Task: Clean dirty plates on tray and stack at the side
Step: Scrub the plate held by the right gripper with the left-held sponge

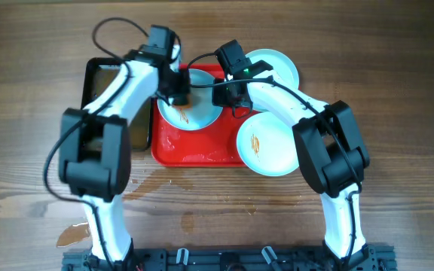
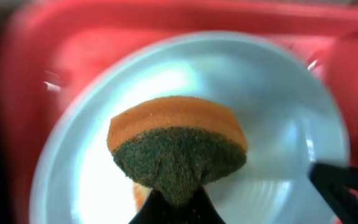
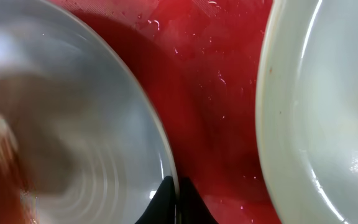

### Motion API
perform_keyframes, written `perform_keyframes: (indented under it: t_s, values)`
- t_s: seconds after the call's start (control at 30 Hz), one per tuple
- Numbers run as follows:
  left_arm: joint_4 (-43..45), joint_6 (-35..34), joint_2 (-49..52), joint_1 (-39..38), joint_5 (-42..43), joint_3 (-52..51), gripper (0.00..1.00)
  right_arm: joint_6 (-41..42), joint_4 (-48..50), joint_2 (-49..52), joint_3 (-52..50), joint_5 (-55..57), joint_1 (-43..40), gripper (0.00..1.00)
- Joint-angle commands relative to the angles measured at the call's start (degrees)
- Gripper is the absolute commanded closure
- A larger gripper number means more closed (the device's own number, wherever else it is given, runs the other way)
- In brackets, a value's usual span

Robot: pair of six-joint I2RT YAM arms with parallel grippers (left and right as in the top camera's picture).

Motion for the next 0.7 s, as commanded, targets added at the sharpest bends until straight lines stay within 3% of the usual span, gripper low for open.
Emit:
perform_keyframes:
  t_s: [0.0,0.1,0.2,0.3,0.37,0.47,0.57,0.67]
  values:
    - [-0.2,-4.7,4.6,0.4,-0.2,0.3,0.96,0.6,0.0,2.5,0.4,0.1,0.2,0.96]
    - [-2.0,-7.1,4.3,0.3,1.3,0.4,0.96,0.6,0.3,2.5,0.4,-0.2,0.2,0.96]
    - [-9.5,-6.6,4.3,-1.5,8.3,0.4,0.96,0.4,0.8,2.5,0.4,-1.2,0.2,0.96]
    - [-15.8,-0.9,4.3,-4.8,8.5,0.4,0.96,-0.8,0.9,2.5,0.4,-2.5,0.2,0.96]
    - [-11.6,-2.2,4.3,-4.9,3.2,0.4,0.96,-0.8,1.0,2.5,0.4,-2.9,0.2,0.96]
    - [-1.7,-15.0,4.4,-3.2,-16.1,0.4,0.96,-0.9,0.9,2.5,0.4,-2.9,0.2,0.96]
    - [0.2,-20.7,4.4,-3.0,-27.8,0.4,0.96,-0.9,1.0,2.5,0.4,-2.9,0.2,0.96]
    - [-1.4,-20.7,4.4,-3.0,-25.7,0.4,0.96,-0.9,1.2,2.5,0.4,-2.9,0.2,0.96]
